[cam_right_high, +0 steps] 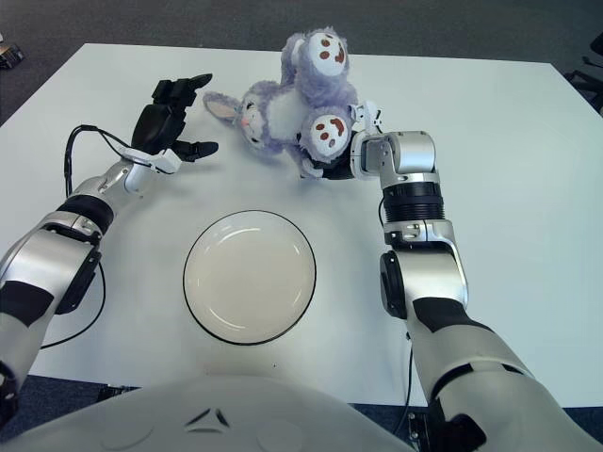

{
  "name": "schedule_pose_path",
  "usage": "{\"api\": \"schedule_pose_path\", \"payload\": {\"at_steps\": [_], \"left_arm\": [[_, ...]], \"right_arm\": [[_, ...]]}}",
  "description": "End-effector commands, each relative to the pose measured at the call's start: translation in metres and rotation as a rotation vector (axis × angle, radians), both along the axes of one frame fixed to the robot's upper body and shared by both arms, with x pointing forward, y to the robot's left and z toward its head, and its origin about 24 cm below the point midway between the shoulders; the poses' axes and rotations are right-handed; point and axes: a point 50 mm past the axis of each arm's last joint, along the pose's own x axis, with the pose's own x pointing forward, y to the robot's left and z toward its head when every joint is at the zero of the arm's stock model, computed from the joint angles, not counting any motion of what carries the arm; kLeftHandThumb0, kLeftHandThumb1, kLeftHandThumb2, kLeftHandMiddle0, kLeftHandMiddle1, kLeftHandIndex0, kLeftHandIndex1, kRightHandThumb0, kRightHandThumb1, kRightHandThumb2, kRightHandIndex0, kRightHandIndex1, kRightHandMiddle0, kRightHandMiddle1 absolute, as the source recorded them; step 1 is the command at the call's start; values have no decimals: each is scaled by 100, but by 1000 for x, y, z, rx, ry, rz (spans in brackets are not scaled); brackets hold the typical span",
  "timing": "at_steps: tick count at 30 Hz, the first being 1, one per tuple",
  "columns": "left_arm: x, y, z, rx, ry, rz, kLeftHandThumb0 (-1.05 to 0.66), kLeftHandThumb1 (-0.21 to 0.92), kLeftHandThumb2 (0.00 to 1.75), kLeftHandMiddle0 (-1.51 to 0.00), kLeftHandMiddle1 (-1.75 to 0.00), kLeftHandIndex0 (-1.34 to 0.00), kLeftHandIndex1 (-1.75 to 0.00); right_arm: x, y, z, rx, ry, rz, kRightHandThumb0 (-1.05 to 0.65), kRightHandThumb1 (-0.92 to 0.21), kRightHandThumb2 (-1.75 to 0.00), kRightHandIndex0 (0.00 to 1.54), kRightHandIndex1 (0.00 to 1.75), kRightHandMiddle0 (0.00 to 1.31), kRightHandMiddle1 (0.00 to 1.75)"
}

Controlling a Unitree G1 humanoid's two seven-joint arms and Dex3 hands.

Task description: Put the doll into the plate.

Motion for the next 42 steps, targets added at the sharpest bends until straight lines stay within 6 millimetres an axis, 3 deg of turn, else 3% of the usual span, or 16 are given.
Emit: {"api": "schedule_pose_path", "payload": {"at_steps": [1,9,16,24,30,36,42], "left_arm": [[4,2,10,23,-19,3,-86,62,63,0,-65,0,-45],[5,-2,10,50,-23,10,-94,66,52,0,-61,0,-46],[6,-11,12,67,-24,4,-95,67,50,0,-50,0,-44],[3,-20,16,98,-54,-46,-104,74,40,0,-54,0,-37],[-4,-27,19,115,-85,-129,-105,78,33,0,-30,0,-7],[-13,-38,22,103,-94,-216,-105,79,32,0,-7,0,-1],[-17,-45,24,75,-84,-259,-105,77,31,0,-1,0,0]], "right_arm": [[-1,-1,6,17,1,20,0,-28,-136,53,174,51,175],[-3,1,13,24,35,25,0,-31,-133,51,174,49,175],[-3,3,14,39,37,48,0,-25,-140,55,174,53,175],[-1,1,11,27,45,51,0,-24,-141,56,174,54,175],[0,0,10,-8,39,43,0,-27,-138,54,173,52,175],[2,-1,10,-49,14,2,0,-32,-132,51,173,48,175],[2,1,12,-69,25,-24,0,-35,-128,48,173,46,175]]}}
